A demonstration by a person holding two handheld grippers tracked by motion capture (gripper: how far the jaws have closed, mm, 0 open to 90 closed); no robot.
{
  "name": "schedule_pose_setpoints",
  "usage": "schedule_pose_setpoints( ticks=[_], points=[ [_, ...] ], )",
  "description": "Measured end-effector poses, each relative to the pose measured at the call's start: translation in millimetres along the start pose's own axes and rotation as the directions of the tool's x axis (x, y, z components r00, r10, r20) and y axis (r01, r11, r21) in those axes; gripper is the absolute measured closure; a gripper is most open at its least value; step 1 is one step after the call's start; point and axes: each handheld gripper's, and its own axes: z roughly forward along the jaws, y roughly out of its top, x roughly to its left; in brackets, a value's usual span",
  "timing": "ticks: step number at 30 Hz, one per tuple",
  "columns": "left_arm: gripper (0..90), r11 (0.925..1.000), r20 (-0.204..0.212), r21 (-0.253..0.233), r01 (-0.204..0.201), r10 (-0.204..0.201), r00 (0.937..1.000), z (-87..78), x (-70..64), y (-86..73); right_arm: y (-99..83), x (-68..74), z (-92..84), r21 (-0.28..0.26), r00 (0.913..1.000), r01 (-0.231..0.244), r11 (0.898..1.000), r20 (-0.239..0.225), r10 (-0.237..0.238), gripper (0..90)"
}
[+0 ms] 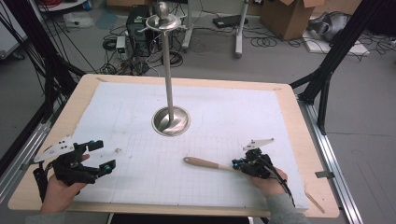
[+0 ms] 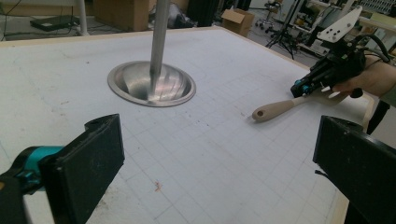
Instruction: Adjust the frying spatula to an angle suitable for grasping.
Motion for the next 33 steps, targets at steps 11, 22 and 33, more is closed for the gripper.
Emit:
schedule_pose_setpoints(
  ticks=[11, 22, 33],
  points=[
    [2.4, 1.0000, -0.001, 0.002, 0.001, -0.001, 1.0000, 0.3, 1.9, -0.4, 28.9, 34.0, 10.7, -0.036, 0.9864, 0.131, 0.991, -0.096, -0.134, 90.0],
    [2.4, 1.0000, -0.003, 0.004, 0.002, -0.002, 1.0000, 0.2, 3.1, -1.1, 36.5, 47.3, 20.3, -0.053, 0.9761, 0.165, 0.985, -0.135, -0.170, 90.0],
    [2.4, 0.9999, -0.002, 0.011, -0.001, 0.001, 1.0000, 1.5, 2.2, -1.2, 42.5, 61.4, 35.2, -0.040, 0.9604, 0.215, 0.976, -0.173, -0.219, 90.0]
  ],
)
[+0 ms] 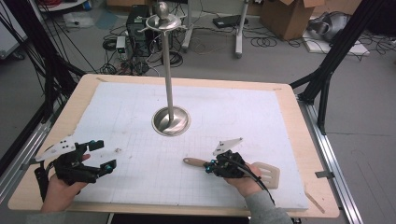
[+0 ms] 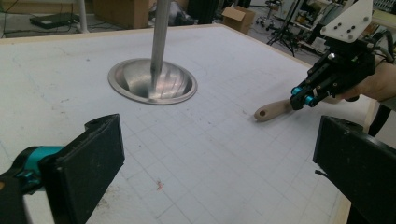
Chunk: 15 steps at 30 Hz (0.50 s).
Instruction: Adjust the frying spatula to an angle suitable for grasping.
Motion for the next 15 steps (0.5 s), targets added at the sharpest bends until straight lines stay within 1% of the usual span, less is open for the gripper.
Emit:
schedule_pose_setpoints(
  ticks=[1, 4, 5, 6, 8, 9, 10, 11, 12, 14, 15],
  points=[
    [2.4, 1.0000, 0.000, -0.001, 0.001, -0.001, 1.0000, 0.2, 0.2, -0.2, 2.2, 1.7, 5.4, 0.007, 1.0000, 0.005, 1.000, -0.006, -0.005, 90.0],
    [2.4, 1.0000, 0.000, 0.000, 0.004, -0.004, 1.0000, 0.1, 0.8, -0.7, 5.0, 3.3, 10.4, 0.012, 0.9999, 0.011, 1.000, -0.013, -0.011, 90.0],
    [2.4, 1.0000, 0.001, 0.000, 0.006, -0.006, 1.0000, 0.0, 1.0, -0.7, 8.3, 5.2, 15.5, 0.016, 0.9996, 0.015, 1.000, -0.022, -0.015, 90.0],
    [2.4, 1.0000, 0.001, -0.001, 0.005, -0.005, 1.0000, -0.1, 1.1, -0.8, 8.3, 5.2, 15.5, 0.016, 0.9996, 0.015, 1.000, -0.022, -0.015, 90.0],
    [2.4, 1.0000, 0.000, -0.001, 0.005, -0.005, 1.0000, -0.6, 1.3, -0.8, 13.0, 9.2, 23.8, 0.022, 0.9991, 0.025, 0.999, -0.034, -0.024, 90.0],
    [2.4, 1.0000, -0.001, -0.003, 0.007, -0.007, 1.0000, -0.6, 1.3, -0.9, 13.0, 9.2, 23.8, 0.022, 0.9991, 0.025, 0.999, -0.034, -0.024, 90.0],
    [2.4, 1.0000, 0.000, -0.004, 0.008, -0.008, 1.0000, -0.7, 1.3, -0.9, 15.9, 11.3, 28.9, 0.032, 0.9983, 0.045, 0.998, -0.039, -0.043, 90.0],
    [2.4, 1.0000, 0.001, -0.004, 0.008, -0.008, 1.0000, -0.8, 1.5, -1.0, 17.0, 13.2, 31.0, 0.044, 0.9985, 0.045, 0.998, -0.033, -0.043, 90.0],
    [2.4, 1.0000, 0.000, -0.004, 0.008, -0.008, 1.0000, -0.8, 1.6, -1.1, 18.0, 13.5, 31.8, 0.041, 0.9984, 0.051, 0.998, -0.026, -0.050, 90.0],
    [2.4, 1.0000, -0.001, -0.002, 0.008, -0.008, 1.0000, -1.0, 1.9, -1.4, 18.9, 12.9, 32.4, 0.041, 0.9985, 0.049, 0.998, -0.027, -0.048, 90.0],
    [2.4, 1.0000, -0.001, -0.001, 0.009, -0.009, 1.0000, -0.8, 1.9, -1.6, 19.4, 12.2, 32.4, 0.042, 0.9985, 0.054, 0.998, -0.015, -0.053, 90.0]
  ],
)
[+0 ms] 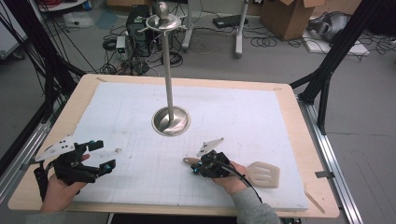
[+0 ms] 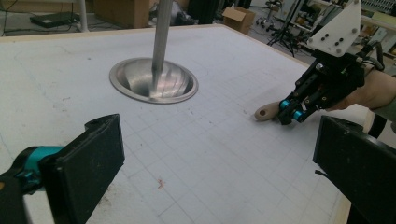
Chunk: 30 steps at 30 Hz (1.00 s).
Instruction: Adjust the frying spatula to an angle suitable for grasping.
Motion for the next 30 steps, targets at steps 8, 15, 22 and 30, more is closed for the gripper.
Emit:
schedule_pose_setpoints(
  ticks=[8, 15, 22, 30],
  points=[
    [2.4, 1.0000, 0.000, 0.002, 0.003, -0.003, 1.0000, 0.7, 0.2, -0.7, 2.9, -8.6, 0.1, -0.006, 0.9994, -0.010, 1.000, 0.032, 0.010, 90.0],
    [2.4, 1.0000, 0.000, 0.001, 0.003, -0.003, 1.0000, 0.7, 0.1, -1.0, 6.4, -16.6, 2.3, -0.009, 0.9979, -0.028, 1.000, 0.057, 0.029, 90.0],
    [2.4, 1.0000, 0.001, 0.003, 0.006, -0.006, 1.0000, 0.7, 1.0, -1.5, 9.9, -27.8, 3.0, -0.017, 0.9931, -0.089, 0.996, 0.075, 0.090, 90.0],
    [2.4, 1.0000, 0.002, 0.004, 0.005, -0.005, 1.0000, 0.7, 1.3, -1.9, 9.9, -36.5, 3.9, -0.045, 0.9838, -0.129, 0.991, 0.120, 0.133, 90.0]
  ],
)
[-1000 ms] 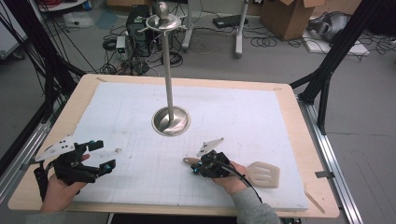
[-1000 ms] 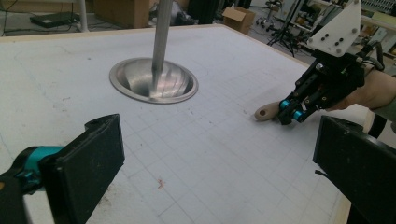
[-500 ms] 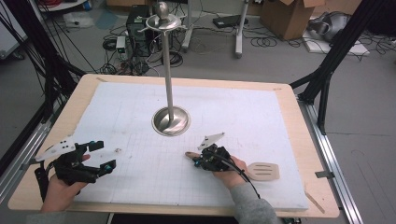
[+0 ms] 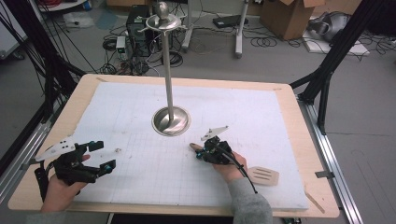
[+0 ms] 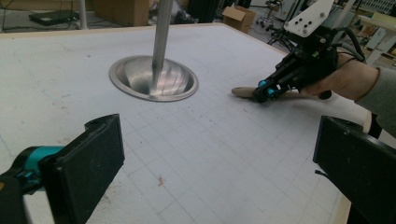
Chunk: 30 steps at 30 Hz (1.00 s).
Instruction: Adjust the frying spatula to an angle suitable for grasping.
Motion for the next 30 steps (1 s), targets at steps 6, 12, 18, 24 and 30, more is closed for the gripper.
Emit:
schedule_pose_setpoints(
  ticks=[6, 12, 18, 24, 30],
  points=[
    [2.4, 1.0000, -0.001, 0.001, 0.004, -0.004, 1.0000, 0.6, 0.5, -0.6, 0.8, -8.3, 0.9, -0.021, 0.9986, -0.044, 0.999, 0.028, 0.045, 90.0],
    [2.4, 1.0000, 0.005, 0.001, 0.000, -0.001, 1.0000, 1.4, -0.5, -0.2, 1.6, -14.8, 1.4, -0.030, 0.9963, -0.066, 0.997, 0.054, 0.067, 90.0],
    [2.4, 1.0000, 0.005, 0.001, 0.004, -0.004, 1.0000, 1.4, -0.3, -0.4, 2.5, -21.2, 1.7, -0.039, 0.9922, -0.089, 0.995, 0.084, 0.092, 90.0],
    [2.4, 1.0000, 0.008, -0.001, 0.007, -0.007, 0.9999, 0.9, -0.2, -0.9, 2.0, -29.1, 0.9, -0.057, 0.9876, -0.125, 0.991, 0.089, 0.129, 90.0],
    [2.4, 1.0000, 0.009, -0.002, 0.009, -0.009, 0.9999, 0.9, -0.3, -1.4, 1.5, -34.8, 1.0, -0.071, 0.9836, -0.135, 0.988, 0.110, 0.143, 90.0]
  ],
)
